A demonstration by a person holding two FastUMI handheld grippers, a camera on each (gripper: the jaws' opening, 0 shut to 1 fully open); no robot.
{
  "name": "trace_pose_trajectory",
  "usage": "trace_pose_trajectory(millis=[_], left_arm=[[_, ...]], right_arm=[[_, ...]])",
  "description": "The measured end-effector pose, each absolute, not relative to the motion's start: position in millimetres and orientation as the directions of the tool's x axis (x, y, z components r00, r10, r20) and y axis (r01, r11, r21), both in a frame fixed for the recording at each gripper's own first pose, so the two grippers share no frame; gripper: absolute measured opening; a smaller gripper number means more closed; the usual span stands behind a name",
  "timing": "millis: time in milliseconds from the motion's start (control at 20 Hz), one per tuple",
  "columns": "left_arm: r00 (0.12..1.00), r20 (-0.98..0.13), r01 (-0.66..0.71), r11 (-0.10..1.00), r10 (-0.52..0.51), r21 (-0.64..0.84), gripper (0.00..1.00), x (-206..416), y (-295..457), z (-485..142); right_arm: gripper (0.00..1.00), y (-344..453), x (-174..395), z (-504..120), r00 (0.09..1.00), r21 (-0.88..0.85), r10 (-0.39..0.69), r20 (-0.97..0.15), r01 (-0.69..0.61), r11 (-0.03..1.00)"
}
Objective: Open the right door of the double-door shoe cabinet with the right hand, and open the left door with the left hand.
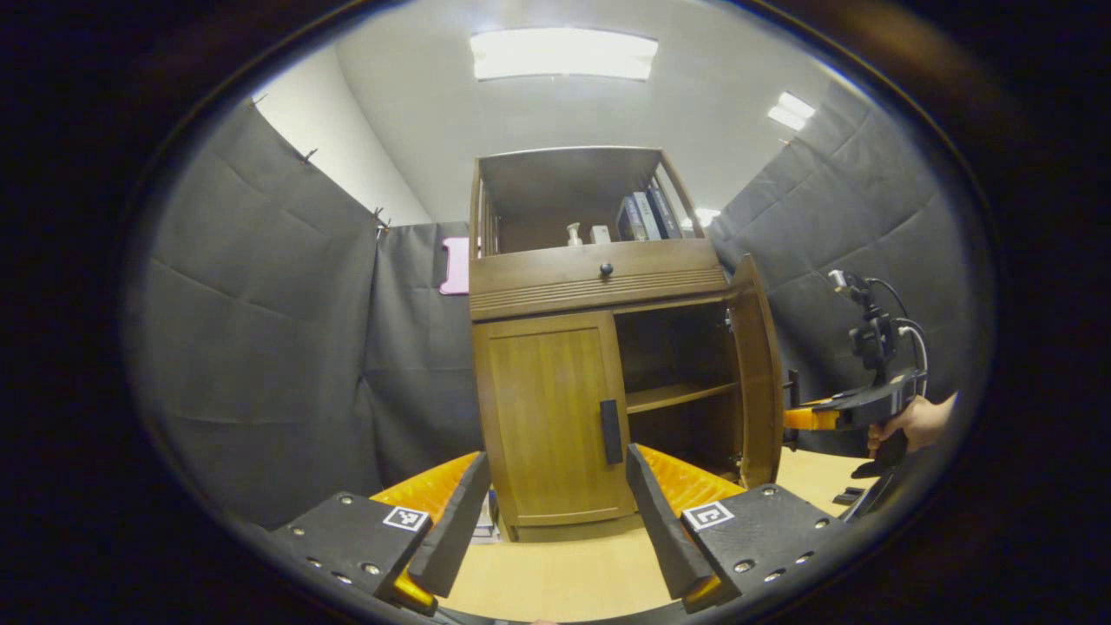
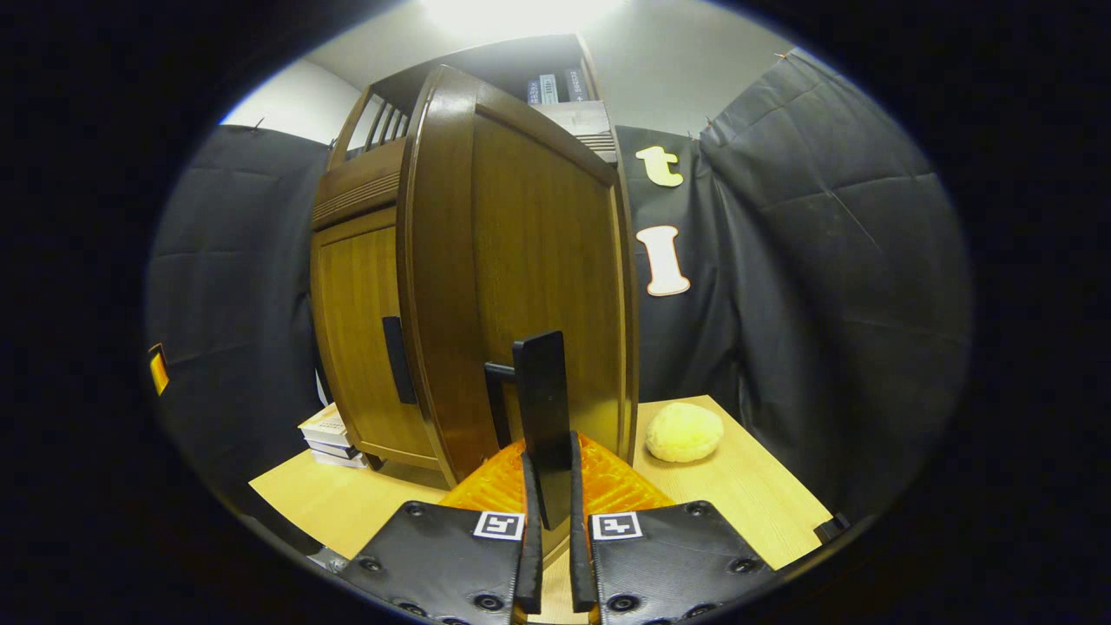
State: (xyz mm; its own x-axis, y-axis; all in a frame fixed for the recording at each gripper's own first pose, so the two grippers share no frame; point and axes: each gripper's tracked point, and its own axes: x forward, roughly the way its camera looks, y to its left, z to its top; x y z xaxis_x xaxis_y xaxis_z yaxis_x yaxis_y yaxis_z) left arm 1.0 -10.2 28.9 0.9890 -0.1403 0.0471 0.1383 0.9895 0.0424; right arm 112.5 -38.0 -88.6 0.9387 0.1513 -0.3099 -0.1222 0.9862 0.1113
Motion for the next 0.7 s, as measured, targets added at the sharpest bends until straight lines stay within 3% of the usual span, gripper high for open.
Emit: trace_pose_trajectory(millis=[350,600,650,700], left_arm=[[0.982,0.045,0.183,0.983,-0.184,0.037,0.92,15,-71,46],[0.983,0.047,0.176,0.984,-0.178,0.027,0.91,2,-105,46],[0.983,0.04,0.178,0.984,-0.179,0.023,0.91,-2,-112,45],[0.984,0.036,0.175,0.984,-0.176,0.023,0.91,-2,-115,44]], right_arm=[[0.14,-84,106,-87,0.934,0.091,0.146,-0.326,-0.122,0.988],[0.07,-112,107,-88,0.931,0.095,0.152,-0.333,-0.127,0.987],[0.16,-117,108,-87,0.931,0.095,0.152,-0.331,-0.127,0.987],[0.11,-121,109,-88,0.932,0.095,0.15,-0.331,-0.126,0.988]])
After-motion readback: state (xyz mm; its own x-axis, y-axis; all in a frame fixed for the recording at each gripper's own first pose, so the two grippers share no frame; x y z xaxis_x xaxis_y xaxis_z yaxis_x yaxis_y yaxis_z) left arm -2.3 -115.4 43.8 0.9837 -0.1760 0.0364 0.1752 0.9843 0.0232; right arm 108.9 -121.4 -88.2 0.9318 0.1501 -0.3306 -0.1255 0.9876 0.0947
